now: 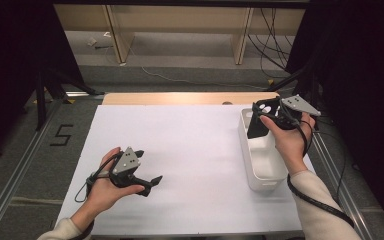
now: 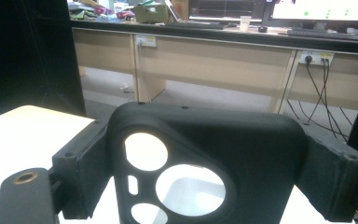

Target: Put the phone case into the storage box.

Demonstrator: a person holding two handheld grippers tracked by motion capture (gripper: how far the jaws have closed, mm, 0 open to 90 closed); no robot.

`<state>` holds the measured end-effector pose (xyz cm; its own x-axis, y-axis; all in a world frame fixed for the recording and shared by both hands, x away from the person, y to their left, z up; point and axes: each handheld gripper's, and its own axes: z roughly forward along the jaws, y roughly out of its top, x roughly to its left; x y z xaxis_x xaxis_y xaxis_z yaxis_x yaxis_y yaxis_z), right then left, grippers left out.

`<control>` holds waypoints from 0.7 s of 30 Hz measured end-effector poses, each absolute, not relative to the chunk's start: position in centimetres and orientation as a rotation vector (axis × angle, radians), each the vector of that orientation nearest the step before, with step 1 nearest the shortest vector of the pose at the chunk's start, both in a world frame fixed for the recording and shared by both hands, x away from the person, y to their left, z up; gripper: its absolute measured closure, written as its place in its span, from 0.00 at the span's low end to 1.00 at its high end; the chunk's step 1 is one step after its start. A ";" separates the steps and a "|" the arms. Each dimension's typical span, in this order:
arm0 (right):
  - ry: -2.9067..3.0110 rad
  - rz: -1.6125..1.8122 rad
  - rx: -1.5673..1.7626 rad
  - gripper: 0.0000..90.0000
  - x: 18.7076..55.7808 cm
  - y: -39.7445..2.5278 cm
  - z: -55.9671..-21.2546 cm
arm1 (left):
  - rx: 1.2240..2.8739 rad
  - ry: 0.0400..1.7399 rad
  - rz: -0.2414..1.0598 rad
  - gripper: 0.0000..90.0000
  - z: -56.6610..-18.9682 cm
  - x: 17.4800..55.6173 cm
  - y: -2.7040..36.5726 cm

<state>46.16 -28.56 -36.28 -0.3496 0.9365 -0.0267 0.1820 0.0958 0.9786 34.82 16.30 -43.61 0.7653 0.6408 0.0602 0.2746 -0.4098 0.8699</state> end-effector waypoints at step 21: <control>1.658 1.301 1.124 0.17 47.6 -28.3 -36.3 | 2.005 0.687 0.484 0.00 -43.6 34.8 16.3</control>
<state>47.57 -28.33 -36.35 -0.3465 0.9375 -0.0317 0.1922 0.1040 0.9758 34.81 16.27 -43.62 0.7657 0.6403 0.0613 0.2736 -0.4105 0.8698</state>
